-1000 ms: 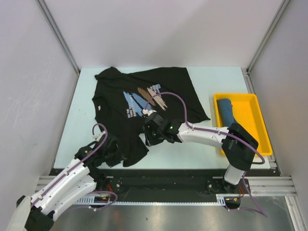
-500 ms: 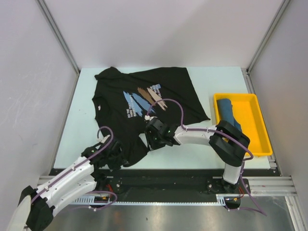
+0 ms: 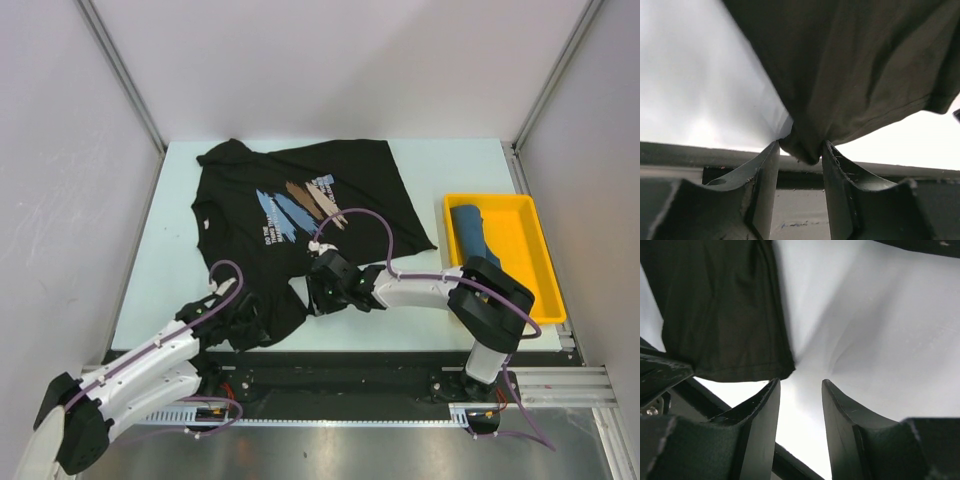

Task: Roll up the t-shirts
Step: Flatten out the T-shirt at the center of the board.

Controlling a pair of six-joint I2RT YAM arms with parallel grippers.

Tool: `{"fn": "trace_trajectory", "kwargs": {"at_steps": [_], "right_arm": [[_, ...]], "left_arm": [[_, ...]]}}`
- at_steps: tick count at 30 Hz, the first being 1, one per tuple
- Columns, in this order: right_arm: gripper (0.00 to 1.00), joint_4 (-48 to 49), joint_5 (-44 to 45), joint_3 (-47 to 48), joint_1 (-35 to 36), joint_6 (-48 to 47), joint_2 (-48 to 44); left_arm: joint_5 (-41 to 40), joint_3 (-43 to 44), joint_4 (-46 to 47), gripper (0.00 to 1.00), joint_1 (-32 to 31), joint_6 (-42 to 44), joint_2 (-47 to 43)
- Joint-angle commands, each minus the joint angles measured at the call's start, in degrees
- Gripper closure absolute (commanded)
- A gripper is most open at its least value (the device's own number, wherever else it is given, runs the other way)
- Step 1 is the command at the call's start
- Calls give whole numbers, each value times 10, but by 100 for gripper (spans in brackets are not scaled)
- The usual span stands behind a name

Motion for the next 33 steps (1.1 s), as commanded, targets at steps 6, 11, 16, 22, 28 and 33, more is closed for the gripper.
{"fn": "trace_trajectory", "kwargs": {"at_steps": [6,11,16,22,28,33], "right_arm": [[54,59,13,0,20,6,-13],[55,72,11,0,20,5,8],[64,72,7,0,10,4,25],[91,61,10,1,2,-5,1],[96,12,34,1,5,-14,-56],[96,-20,53,1,29,-22,-65]], "left_arm": [[-36,14,37,64,-28,2,29],[-1,17,51,77,-36,5,33],[35,32,52,90,-36,6,0],[42,62,9,100,-32,9,-30],[41,103,-39,100,47,54,-37],[-25,137,-123,100,71,37,-83]]}}
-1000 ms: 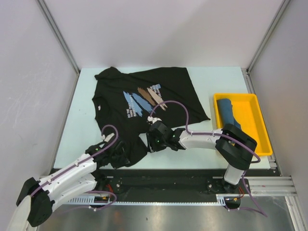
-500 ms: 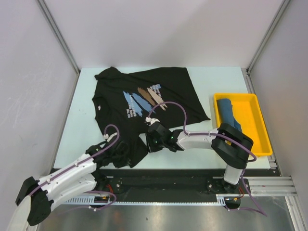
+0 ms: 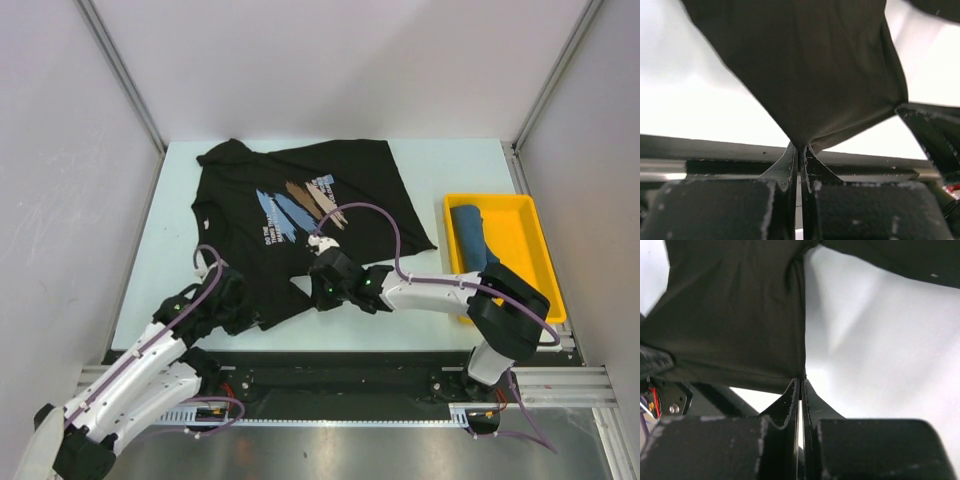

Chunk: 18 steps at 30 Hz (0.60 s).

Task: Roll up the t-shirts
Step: Flatten out the T-shirt at the center of the board.

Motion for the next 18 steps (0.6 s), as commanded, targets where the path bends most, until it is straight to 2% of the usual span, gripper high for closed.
{"fn": "trace_trajectory", "kwargs": {"at_steps": [1,9,13,15,16,18], "right_arm": [[96,-36,26,4,21,-12,-17],[97,-57,38,3,88,11,-11],[95,-66,48,4,99,21,-4],[89,-65,51,3,95,23,0],[82,-64,54,3,87,23,-2],[74,-63,61,3,72,20,-17]], "left_arm": [[-56,45,-92,100,10,-2,-38],[-93,77,-200,100,10,-41,-78],[-106,89,-221,100,10,-42,-84],[-91,72,-193,100,9,-36,-84],[-81,64,-174,100,10,-32,-82],[-58,33,-120,100,10,-25,-75]]}}
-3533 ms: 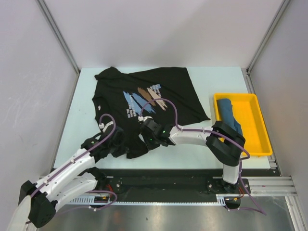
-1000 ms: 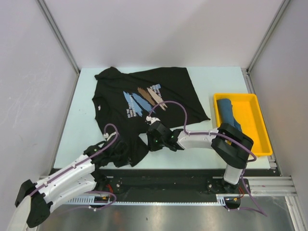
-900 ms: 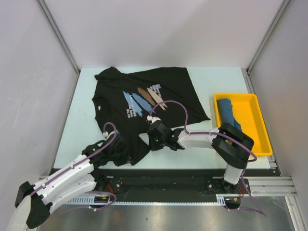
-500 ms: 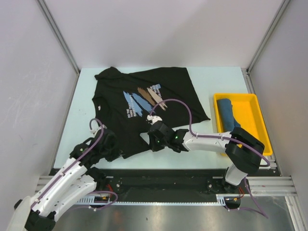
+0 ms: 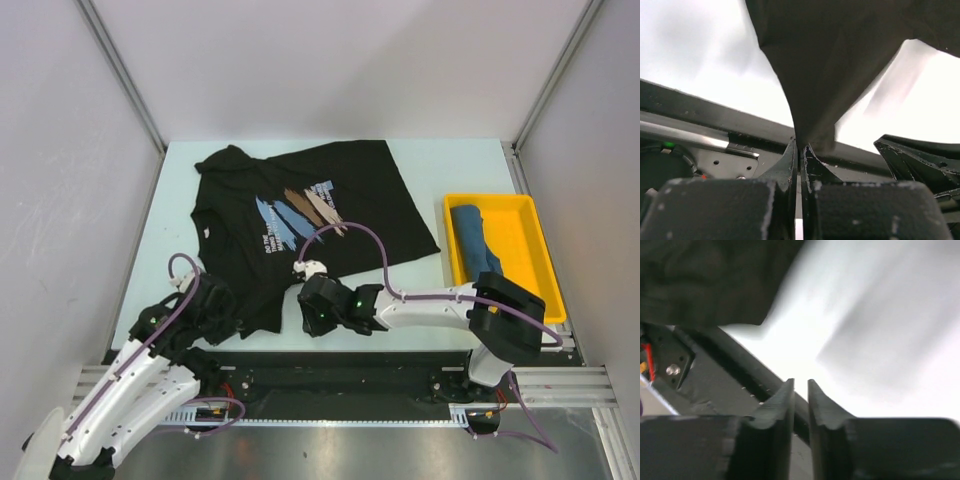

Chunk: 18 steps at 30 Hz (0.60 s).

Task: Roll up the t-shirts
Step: Flatten out the T-shirt at the center of the board, then fold the T-shirt at the center of the board.

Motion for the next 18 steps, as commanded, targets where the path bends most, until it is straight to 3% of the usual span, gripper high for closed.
{"fn": "trace_trajectory", "kwargs": {"at_steps": [1,4,9,18], "right_arm": [[65,-36,38,2,-48,2,-17],[58,-63,70,2,-90,-6,-46],[57,-118,136,1,-215,-32,-96],[60,-135,173,-36,-455,-25,-135]], "left_arm": [[14,-40,74,100,3,8,8],[5,-71,145,100,4,21,27],[4,-74,213,100,4,52,46],[-6,-61,239,100,5,56,33]]}}
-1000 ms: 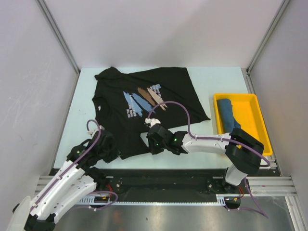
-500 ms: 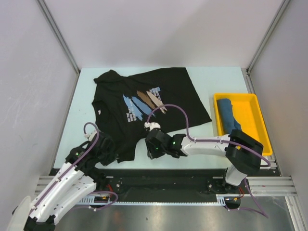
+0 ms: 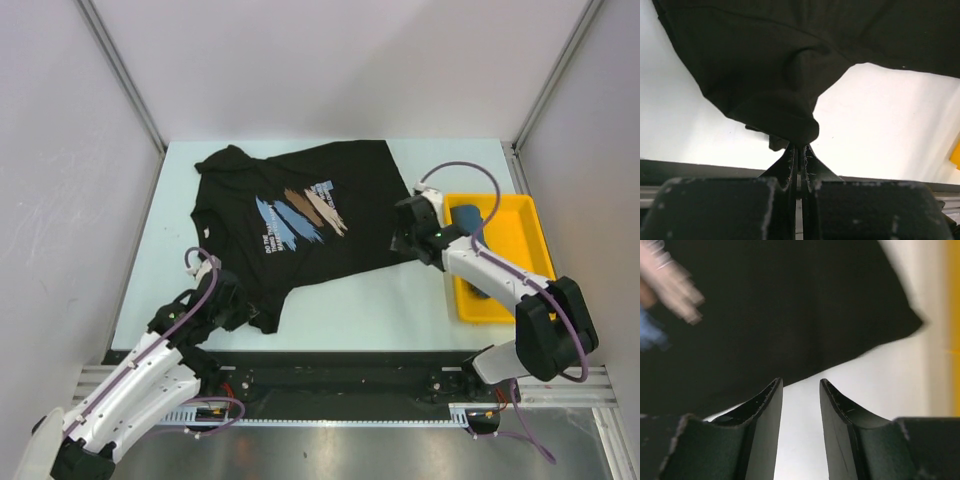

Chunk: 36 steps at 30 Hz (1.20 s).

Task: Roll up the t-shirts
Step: Fold the T-shirt at the center of the board.

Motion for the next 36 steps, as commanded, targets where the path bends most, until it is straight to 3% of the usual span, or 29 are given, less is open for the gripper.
{"fn": "trace_trajectory", "kwargs": {"at_steps": [1,5,13,29,32,36], "right_arm": [[61,-23,28,-31,-83,13,-12],[59,1,21,-67,-135,42,-18],[54,60,31,-91,-170,104,1],[57,130,71,-91,-171,156,84],[60,151,74,-90,-170,157,100],[71,154,80,-83,-169,151,110]], "left_arm": [[-5,20,39,100,4,17,2],[2,31,53,100,5,26,9],[14,41,70,100,10,40,28],[17,50,71,100,17,50,34],[16,50,69,100,18,51,33],[6,57,62,100,23,54,31]]}}
